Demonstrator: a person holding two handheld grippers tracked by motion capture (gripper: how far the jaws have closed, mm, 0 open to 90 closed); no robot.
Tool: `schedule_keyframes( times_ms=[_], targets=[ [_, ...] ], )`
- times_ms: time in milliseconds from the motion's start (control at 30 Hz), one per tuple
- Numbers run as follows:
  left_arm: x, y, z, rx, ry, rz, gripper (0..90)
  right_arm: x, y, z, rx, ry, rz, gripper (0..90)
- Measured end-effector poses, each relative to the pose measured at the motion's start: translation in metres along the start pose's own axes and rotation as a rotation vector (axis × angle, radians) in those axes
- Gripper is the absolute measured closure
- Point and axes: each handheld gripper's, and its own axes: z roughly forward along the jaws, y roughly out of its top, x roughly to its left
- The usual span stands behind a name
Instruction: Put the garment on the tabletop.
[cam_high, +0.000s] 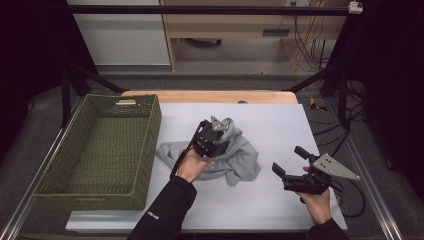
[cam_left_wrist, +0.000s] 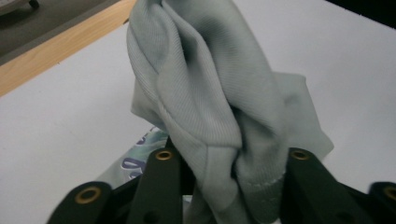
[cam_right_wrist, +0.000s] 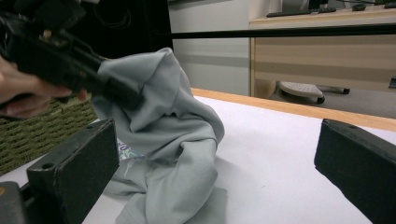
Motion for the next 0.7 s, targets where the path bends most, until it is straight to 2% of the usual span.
schedule_keyframes(
  times_ms=[67, 133, 167, 200, 267, 333, 467, 600, 667, 700],
  targets=[
    [0.0, -0.004, 0.001, -0.01, -0.006, -0.013, 63.9, 0.0, 0.0, 0.0, 0.002, 0.001, 0.005, 0.4],
    [0.003, -0.007, 0.001, -0.011, -0.033, -0.039, 57.3, 0.001, 0.0, 0.001, 0.007, 0.002, 0.007, 0.4],
    [0.004, -0.008, 0.001, -0.018, -0.044, -0.051, 46.1, 0.001, -0.001, 0.001, 0.009, 0.008, 0.001, 0.4],
    [0.005, -0.009, -0.001, -0.038, -0.052, -0.057, 46.1, 0.001, -0.001, 0.001, 0.009, 0.008, 0.001, 0.4],
    [0.003, -0.01, -0.006, -0.09, -0.038, -0.072, 33.3, 0.002, -0.001, 0.002, 0.013, 0.01, 0.008, 0.4],
    [0.001, -0.01, -0.014, -0.131, -0.044, -0.083, 25.4, 0.001, -0.001, 0.002, 0.014, 0.012, -0.001, 0.4],
    [-0.003, -0.01, -0.031, -0.185, -0.035, -0.072, 10.0, 0.002, -0.001, 0.003, 0.016, 0.006, 0.014, 0.4],
    [0.001, -0.014, -0.048, -0.241, -0.04, -0.093, 7.0, 0.001, -0.001, 0.003, 0.013, 0.013, 0.008, 0.4],
    [0.004, -0.022, -0.058, -0.295, -0.014, -0.098, 6.1, 0.001, -0.002, 0.003, 0.014, 0.019, 0.005, 0.4],
    [0.004, -0.022, -0.058, -0.295, -0.014, -0.098, 5.9, 0.001, -0.002, 0.003, 0.014, 0.019, 0.005, 0.4]
  ],
)
